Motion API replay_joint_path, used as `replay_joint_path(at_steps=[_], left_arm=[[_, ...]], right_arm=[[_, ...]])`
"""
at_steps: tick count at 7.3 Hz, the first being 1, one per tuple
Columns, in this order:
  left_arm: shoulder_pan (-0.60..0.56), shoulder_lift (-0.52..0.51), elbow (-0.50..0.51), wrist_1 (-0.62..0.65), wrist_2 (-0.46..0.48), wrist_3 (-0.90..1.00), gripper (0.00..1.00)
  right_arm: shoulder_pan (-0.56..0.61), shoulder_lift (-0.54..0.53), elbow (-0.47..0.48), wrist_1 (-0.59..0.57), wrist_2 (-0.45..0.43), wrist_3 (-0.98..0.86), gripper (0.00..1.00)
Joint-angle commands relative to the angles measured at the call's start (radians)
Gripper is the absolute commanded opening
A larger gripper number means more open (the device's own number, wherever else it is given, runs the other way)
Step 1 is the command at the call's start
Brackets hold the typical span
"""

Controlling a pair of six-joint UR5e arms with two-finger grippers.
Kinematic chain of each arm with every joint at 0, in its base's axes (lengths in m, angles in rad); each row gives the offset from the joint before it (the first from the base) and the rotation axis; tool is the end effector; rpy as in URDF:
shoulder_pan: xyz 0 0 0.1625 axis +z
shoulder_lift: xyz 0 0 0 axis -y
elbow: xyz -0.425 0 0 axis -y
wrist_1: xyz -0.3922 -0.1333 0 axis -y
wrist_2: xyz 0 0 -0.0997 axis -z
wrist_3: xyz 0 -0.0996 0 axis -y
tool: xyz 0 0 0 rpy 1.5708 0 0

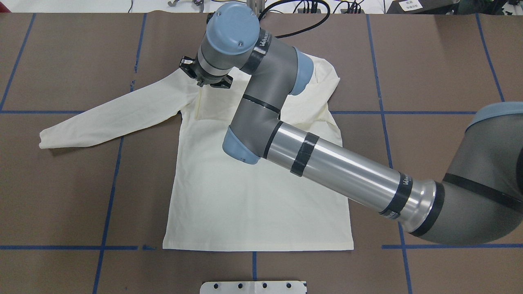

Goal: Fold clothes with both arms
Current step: 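Carry the sleeve with the right gripper across the shirt front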

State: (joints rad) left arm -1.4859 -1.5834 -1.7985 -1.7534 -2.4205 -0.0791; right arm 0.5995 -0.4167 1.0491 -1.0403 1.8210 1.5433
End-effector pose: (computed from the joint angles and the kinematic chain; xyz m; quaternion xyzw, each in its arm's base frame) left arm -0.0155 -0.5073 0.5132 0.1576 0.4173 0.0891 0.8906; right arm -0.6265 -0.5598 0.0495 0.0689 -0.5505 0.1682 0.8148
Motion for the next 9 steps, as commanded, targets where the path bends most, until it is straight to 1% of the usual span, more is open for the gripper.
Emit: replay_joint_path(at_steps=[1, 2, 3, 4, 5, 6, 7, 8, 9], left_arm=[[0.001, -0.001, 0.005, -0.003, 0.003, -0.001, 1.00], [0.003, -0.001, 0.008, -0.006, 0.000, -0.001, 1.00], [0.033, -0.003, 0.013, -0.029, 0.000, -0.016, 1.00], [0.085, -0.006, 0.018, -0.096, 0.004, -0.130, 1.00], [0.161, -0.010, 0.059, -0.186, 0.009, -0.233, 1.00], [0.186, -0.036, 0.129, -0.237, 0.009, -0.334, 1.00], [0.188, -0.084, 0.209, -0.260, 0.009, -0.373, 1.00], [0.225, -0.099, 0.247, -0.264, 0.011, -0.390, 1.00], [0.258, -0.139, 0.313, -0.264, 0.011, -0.430, 0.99]], right_arm=[[-0.058, 0.055, -0.087, 0.031, -0.092, 0.008, 0.00], [-0.082, 0.077, -0.101, 0.032, -0.112, 0.008, 0.39], [-0.116, 0.093, -0.113, 0.032, -0.152, 0.009, 0.68], [-0.125, 0.102, -0.122, 0.032, -0.158, 0.008, 0.99], [-0.124, 0.114, -0.117, 0.032, -0.154, 0.009, 1.00], [-0.110, 0.096, -0.060, 0.020, -0.141, 0.014, 1.00], [-0.060, 0.032, 0.034, -0.079, -0.082, 0.017, 1.00], [-0.002, -0.055, 0.187, -0.171, 0.008, 0.017, 0.99], [0.056, -0.167, 0.319, -0.214, 0.071, 0.015, 0.99]])
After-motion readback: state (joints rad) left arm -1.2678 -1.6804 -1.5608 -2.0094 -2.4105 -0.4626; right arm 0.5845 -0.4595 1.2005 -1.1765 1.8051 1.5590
